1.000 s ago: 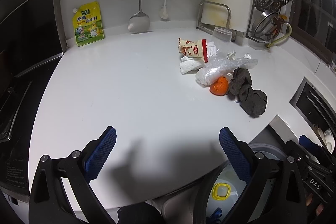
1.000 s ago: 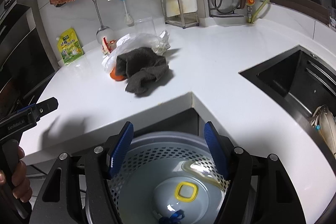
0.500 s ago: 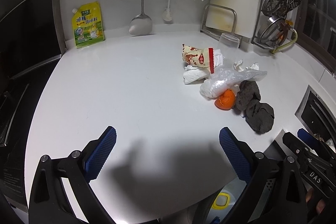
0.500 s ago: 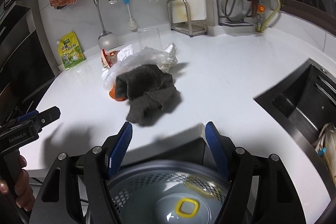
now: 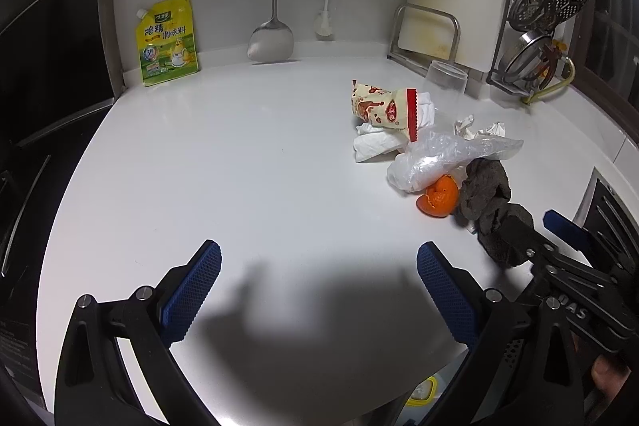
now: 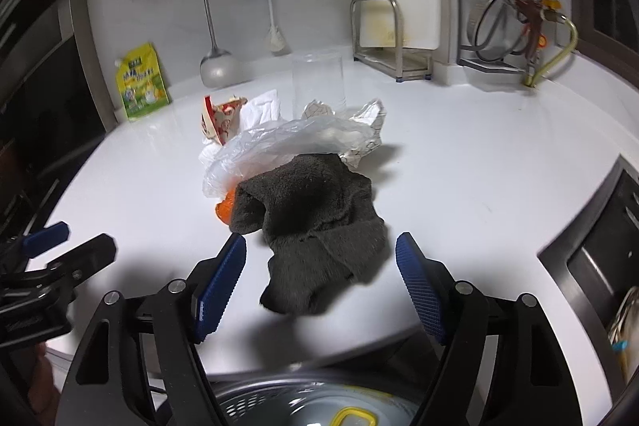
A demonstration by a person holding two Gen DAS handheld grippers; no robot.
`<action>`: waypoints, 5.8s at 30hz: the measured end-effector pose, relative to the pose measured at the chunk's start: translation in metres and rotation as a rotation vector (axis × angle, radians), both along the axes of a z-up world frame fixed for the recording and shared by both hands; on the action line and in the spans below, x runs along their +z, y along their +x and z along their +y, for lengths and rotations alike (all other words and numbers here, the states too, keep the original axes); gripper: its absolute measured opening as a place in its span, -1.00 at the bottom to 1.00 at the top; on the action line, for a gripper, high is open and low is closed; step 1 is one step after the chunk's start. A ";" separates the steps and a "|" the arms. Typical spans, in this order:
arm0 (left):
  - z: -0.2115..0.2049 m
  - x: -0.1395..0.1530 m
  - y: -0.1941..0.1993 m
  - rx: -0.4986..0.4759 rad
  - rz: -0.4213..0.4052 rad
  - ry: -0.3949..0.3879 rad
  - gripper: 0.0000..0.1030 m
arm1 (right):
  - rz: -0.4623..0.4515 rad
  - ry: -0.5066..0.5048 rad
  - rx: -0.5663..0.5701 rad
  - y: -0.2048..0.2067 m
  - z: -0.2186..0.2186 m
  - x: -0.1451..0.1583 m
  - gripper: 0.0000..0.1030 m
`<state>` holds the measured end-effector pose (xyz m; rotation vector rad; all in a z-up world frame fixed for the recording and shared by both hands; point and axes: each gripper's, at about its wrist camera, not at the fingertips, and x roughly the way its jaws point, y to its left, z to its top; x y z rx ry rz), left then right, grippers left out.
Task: Collect trash
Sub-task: 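Move the right tool to the dark grey cloth and grasp it, then lift the grey cloth with the right tool while the left tool grasps the orange peel, then carry the cloth and orange peel over the bin and open both tools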
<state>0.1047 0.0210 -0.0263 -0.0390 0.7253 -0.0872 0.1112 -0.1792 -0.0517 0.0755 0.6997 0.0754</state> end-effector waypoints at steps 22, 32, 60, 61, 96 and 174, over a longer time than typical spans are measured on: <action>-0.022 0.000 0.000 -0.041 0.012 -0.020 0.88 | 0.039 0.121 0.026 0.011 -0.030 -0.011 -0.40; -0.049 -0.010 0.016 -0.073 0.057 -0.057 0.88 | -0.058 0.221 -0.044 -0.022 -0.078 0.006 -0.44; -0.099 -0.028 0.081 -0.018 0.150 0.011 0.54 | -0.103 0.272 -0.052 -0.052 -0.109 0.001 -0.45; -0.100 -0.029 0.082 -0.024 0.158 0.011 0.41 | -0.103 0.269 -0.051 -0.052 -0.108 0.001 -0.45; -0.086 -0.008 -0.041 -0.199 0.047 0.068 -0.51 | -0.119 0.149 -0.119 -0.134 -0.079 0.018 -0.45; -0.082 -0.071 -0.115 -0.291 0.188 0.096 -0.36 | 0.136 0.175 -0.088 -0.195 -0.036 -0.067 -0.43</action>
